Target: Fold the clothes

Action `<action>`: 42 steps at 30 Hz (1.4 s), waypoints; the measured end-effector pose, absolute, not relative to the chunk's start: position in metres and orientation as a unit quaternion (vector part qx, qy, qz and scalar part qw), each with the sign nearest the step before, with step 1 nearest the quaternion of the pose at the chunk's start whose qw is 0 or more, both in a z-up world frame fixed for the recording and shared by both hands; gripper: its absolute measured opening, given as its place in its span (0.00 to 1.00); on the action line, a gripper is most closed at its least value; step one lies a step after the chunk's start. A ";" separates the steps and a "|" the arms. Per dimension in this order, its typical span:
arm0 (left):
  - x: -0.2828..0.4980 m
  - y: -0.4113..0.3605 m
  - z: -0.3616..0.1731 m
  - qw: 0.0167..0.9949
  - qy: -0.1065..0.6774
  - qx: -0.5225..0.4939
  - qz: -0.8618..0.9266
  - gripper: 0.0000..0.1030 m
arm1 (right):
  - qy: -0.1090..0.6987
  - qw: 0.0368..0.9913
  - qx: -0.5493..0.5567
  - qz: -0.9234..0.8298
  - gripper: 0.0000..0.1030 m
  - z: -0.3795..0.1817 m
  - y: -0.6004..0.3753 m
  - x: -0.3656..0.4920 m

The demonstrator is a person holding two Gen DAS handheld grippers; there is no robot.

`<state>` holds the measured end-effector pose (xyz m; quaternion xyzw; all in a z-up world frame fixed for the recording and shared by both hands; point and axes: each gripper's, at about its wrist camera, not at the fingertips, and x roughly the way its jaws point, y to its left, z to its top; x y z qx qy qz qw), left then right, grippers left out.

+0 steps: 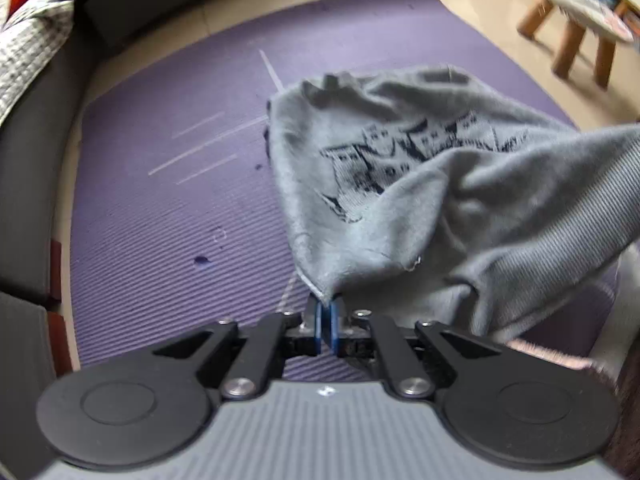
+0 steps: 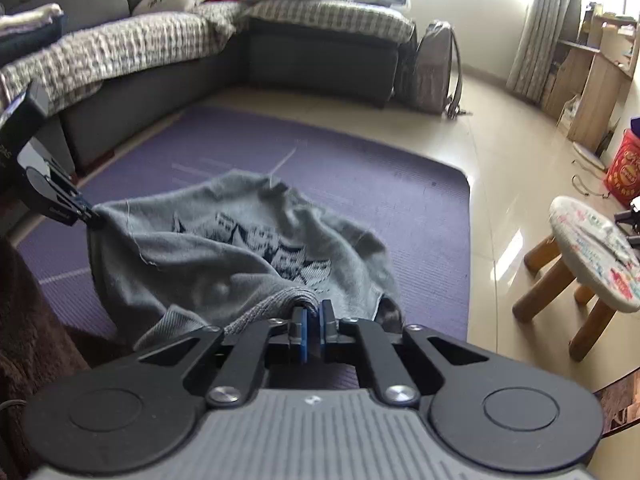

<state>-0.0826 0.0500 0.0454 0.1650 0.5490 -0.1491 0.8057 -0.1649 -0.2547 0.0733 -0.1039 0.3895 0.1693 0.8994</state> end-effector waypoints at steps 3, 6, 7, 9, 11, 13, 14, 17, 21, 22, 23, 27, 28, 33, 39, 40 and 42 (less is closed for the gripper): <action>-0.079 0.049 0.040 0.796 0.558 0.174 -0.160 0.24 | 0.410 0.889 -0.107 0.174 0.10 0.065 -0.251 -0.157; -0.073 0.051 0.036 0.796 0.559 0.171 -0.156 0.53 | 0.415 0.888 -0.104 0.170 0.27 0.063 -0.248 -0.149; -0.069 0.053 0.036 0.800 0.556 0.165 -0.153 0.57 | 0.413 0.889 -0.105 0.168 0.29 0.064 -0.248 -0.147; -0.064 0.055 0.037 0.809 0.548 0.156 -0.145 0.63 | 0.408 0.892 -0.106 0.163 0.29 0.065 -0.248 -0.140; -0.055 0.058 0.037 0.817 0.541 0.147 -0.133 0.63 | 0.408 0.892 -0.107 0.161 0.29 0.064 -0.248 -0.129; -0.037 0.060 0.033 0.826 0.535 0.132 -0.119 0.63 | 0.413 0.891 -0.104 0.156 0.29 0.058 -0.249 -0.109; -0.029 0.061 0.030 0.828 0.535 0.125 -0.113 0.63 | 0.417 0.890 -0.102 0.154 0.29 0.055 -0.249 -0.099; 0.005 0.063 0.015 0.834 0.536 0.100 -0.088 0.63 | 0.425 0.888 -0.098 0.146 0.29 0.043 -0.249 -0.066; 0.047 0.068 -0.009 0.842 0.533 0.057 -0.065 0.64 | 0.435 0.887 -0.085 0.131 0.29 0.021 -0.252 -0.012; 0.053 0.069 -0.012 0.843 0.533 0.049 -0.062 0.64 | 0.435 0.888 -0.082 0.126 0.29 0.015 -0.253 0.001; 0.059 0.070 -0.016 0.843 0.533 0.040 -0.059 0.64 | 0.436 0.888 -0.081 0.120 0.29 0.009 -0.254 0.013; 0.092 0.070 -0.038 0.854 0.517 0.026 -0.052 0.64 | 0.442 0.887 -0.087 0.100 0.29 -0.021 -0.255 0.062; 0.100 0.069 -0.043 0.860 0.506 0.031 -0.050 0.64 | 0.443 0.887 -0.089 0.096 0.29 -0.029 -0.255 0.072; 0.134 0.071 -0.066 0.878 0.475 -0.002 -0.052 0.63 | 0.454 0.884 -0.084 0.076 0.29 -0.075 -0.257 0.115; 0.157 0.078 -0.070 0.895 0.440 -0.034 -0.061 0.63 | 0.439 0.896 -0.016 0.063 0.29 -0.094 -0.284 0.151; 0.160 0.077 -0.071 0.898 0.434 -0.038 -0.067 0.63 | 0.438 0.896 -0.007 0.066 0.29 -0.095 -0.286 0.154; 0.163 0.073 -0.073 0.899 0.429 -0.033 -0.076 0.63 | 0.443 0.892 0.001 0.091 0.29 -0.105 -0.283 0.158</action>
